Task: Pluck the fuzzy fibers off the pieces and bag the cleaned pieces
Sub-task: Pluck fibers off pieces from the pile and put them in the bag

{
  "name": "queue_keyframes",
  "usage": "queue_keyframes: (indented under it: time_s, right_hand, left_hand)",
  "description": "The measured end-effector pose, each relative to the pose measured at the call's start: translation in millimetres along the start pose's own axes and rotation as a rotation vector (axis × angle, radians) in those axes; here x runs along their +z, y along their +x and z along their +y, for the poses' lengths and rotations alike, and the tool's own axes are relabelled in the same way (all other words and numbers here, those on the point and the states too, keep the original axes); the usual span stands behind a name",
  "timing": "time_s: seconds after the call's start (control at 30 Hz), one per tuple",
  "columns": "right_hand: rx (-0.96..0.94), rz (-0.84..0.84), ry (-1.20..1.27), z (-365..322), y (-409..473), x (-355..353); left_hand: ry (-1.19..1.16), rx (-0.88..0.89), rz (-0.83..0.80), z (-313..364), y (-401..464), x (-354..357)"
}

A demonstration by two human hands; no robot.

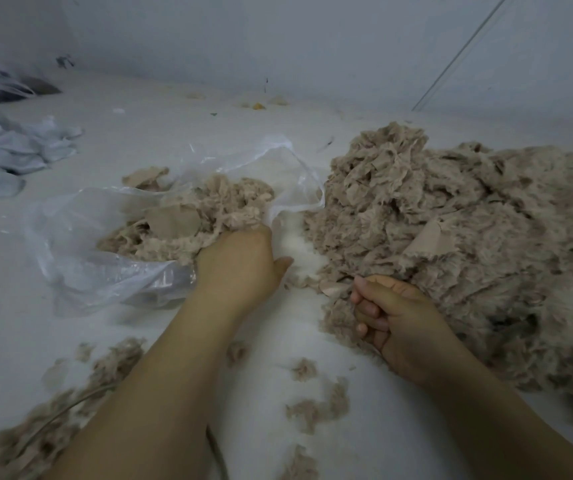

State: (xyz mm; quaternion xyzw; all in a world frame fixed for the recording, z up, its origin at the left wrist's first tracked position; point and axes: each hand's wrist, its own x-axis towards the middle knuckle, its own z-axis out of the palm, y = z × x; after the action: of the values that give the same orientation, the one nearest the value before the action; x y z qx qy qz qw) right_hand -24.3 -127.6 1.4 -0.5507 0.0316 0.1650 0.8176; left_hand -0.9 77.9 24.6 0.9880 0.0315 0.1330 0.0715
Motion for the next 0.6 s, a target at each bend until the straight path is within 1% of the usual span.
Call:
queue_keyframes:
  time_s: [0.03, 0.1, 0.23, 0.37, 0.4, 0.47, 0.53, 0.57, 0.6]
  right_hand:
    - [-0.001, -0.003, -0.003, 0, 0, 0]
    - [-0.002, -0.009, -0.008, -1, 0, 0]
    - [-0.005, -0.017, -0.004, 0, 0, 1]
    - [-0.006, -0.022, -0.002, 0, 0, 0]
    - [-0.006, -0.023, -0.005, 0, 1, 0]
    - [-0.010, -0.025, -0.005, 1, 1, 0]
    - [-0.014, -0.029, 0.002, 1, 2, 0]
    - [-0.015, -0.033, 0.003, 1, 2, 0]
    - [-0.015, -0.036, 0.005, 2, 2, -1]
  left_hand:
    - [0.009, 0.001, -0.032, 0, 1, 1]
    - [-0.069, 0.000, -0.021, 1, 1, 0]
    - [-0.200, -0.009, 0.093, 0, 0, -2]
    - [-0.205, 0.005, 0.110, 2, -3, -1]
    - [-0.211, -0.007, 0.150, 3, -4, -2]
    - [-0.220, -0.015, 0.290, 6, -7, -5]
    - [-0.232, 0.070, 0.379, 11, -9, -8]
    - [-0.239, 0.152, 0.364, 14, -9, -6]
    - [-0.255, 0.244, 0.302, 19, -10, -4]
